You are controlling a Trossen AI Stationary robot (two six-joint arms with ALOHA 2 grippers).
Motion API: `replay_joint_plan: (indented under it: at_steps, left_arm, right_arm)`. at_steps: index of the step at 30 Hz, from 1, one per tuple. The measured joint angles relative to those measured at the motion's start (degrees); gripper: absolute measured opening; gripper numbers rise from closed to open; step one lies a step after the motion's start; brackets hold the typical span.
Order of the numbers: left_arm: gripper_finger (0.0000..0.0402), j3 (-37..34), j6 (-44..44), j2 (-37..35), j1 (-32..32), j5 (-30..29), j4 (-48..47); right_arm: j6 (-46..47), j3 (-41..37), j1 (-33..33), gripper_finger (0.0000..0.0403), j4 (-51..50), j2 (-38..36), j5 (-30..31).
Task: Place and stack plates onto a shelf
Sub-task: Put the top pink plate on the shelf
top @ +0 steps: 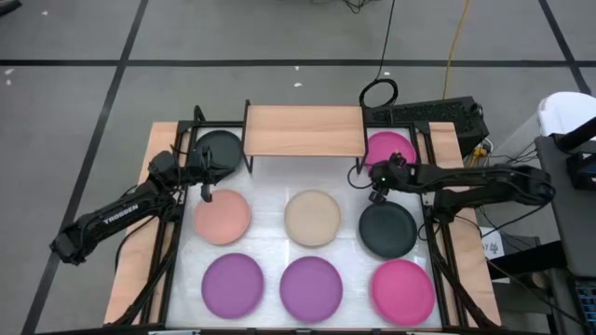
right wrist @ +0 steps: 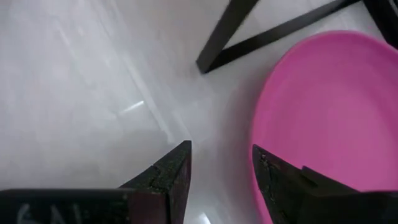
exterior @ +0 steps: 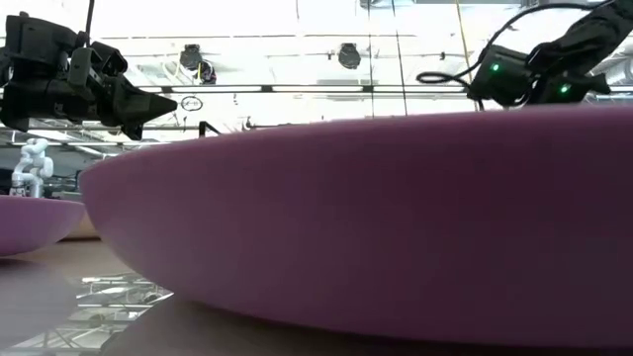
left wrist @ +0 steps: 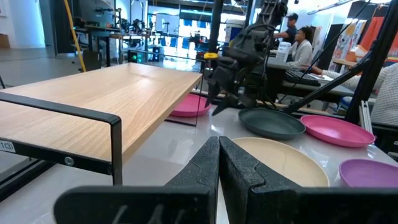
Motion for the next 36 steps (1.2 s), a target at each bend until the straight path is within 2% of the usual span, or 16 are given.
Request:
replay_joint_plan:
  at_steps: [5,13,17,21,24,33,36]
  left_arm:
    - [0.0012,0.0,0.0,0.0,0.0,0.0,0.0]
    - [0.0012,0.0,0.0,0.0,0.0,0.0,0.0]
    - [0.0012,0.0,0.0,0.0,0.0,0.0,0.0]
    - [0.0012,0.0,0.0,0.0,0.0,0.0,0.0]
    - [0.0012,0.0,0.0,0.0,0.0,0.0,0.0]
    - [0.0012,0.0,0.0,0.0,0.0,0.0,0.0]
    - [0.0012,0.0,0.0,0.0,0.0,0.0,0.0]
  right_arm:
    - [1.4,0.0,-2.9,0.0153,0.0,2.8,1.8]
    - [4.5,0.1,-6.9,0.0144,0.1,6.4,1.4]
    - [4.5,0.2,-7.3,0.0106,0.3,7.2,1.2]
    - [4.4,0.2,-7.3,0.0044,0.2,7.2,1.0]
    - [3.2,0.1,-7.3,0.0011,0.3,6.5,0.7]
    - [6.1,0.7,-7.3,0.0004,-0.1,-0.3,0.2]
    - [7.7,1.1,-7.1,0.0002,-0.2,-4.0,2.4]
